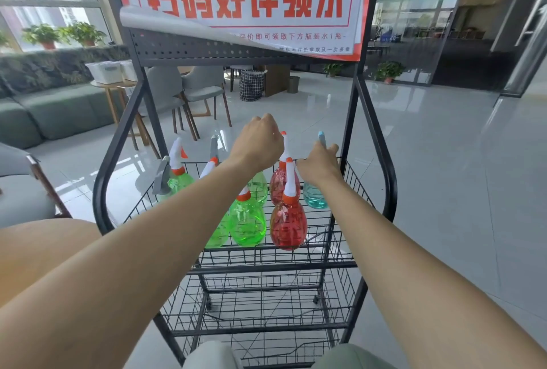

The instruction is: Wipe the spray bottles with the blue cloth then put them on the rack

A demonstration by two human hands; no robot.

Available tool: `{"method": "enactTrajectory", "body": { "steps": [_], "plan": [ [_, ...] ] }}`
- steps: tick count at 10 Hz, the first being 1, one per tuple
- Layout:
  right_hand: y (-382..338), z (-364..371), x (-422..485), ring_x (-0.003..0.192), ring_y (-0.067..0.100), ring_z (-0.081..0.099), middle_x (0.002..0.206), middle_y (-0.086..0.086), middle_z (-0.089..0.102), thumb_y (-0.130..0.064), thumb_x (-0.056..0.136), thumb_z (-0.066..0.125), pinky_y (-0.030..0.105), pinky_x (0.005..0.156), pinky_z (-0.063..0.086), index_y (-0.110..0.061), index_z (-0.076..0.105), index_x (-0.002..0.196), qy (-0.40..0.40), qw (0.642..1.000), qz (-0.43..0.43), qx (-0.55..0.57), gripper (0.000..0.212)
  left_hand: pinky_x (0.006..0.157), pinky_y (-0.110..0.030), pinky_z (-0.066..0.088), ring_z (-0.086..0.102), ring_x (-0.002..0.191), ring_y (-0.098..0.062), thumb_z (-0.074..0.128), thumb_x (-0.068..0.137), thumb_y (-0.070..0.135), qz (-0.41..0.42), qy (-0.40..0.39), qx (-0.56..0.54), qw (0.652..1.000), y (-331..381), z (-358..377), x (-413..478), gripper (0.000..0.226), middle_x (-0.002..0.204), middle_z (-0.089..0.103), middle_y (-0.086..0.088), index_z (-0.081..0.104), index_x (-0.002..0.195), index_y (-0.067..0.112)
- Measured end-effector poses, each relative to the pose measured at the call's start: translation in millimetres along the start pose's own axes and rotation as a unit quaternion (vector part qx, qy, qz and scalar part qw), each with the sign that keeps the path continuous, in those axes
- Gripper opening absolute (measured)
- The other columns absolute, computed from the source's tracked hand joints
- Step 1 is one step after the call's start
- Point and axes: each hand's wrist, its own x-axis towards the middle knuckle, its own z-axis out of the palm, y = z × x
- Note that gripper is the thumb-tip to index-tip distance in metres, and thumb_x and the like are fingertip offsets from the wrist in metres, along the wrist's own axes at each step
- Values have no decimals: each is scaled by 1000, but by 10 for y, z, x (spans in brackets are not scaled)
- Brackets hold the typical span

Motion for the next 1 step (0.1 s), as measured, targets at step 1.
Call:
{"method": "enactTrajectory", "body": {
  "steps": [1],
  "plan": [
    [-133,-111,-49,94,34,56,152,14,32,-18,103,58,37,72,41,-9,37,152,66,997,-4,-38,54,87,-40,51,61,106,-29,46,107,19,0,11,-19,1000,43,-156,-5,25,127,61,-12,59,126,8]
  ]
}}
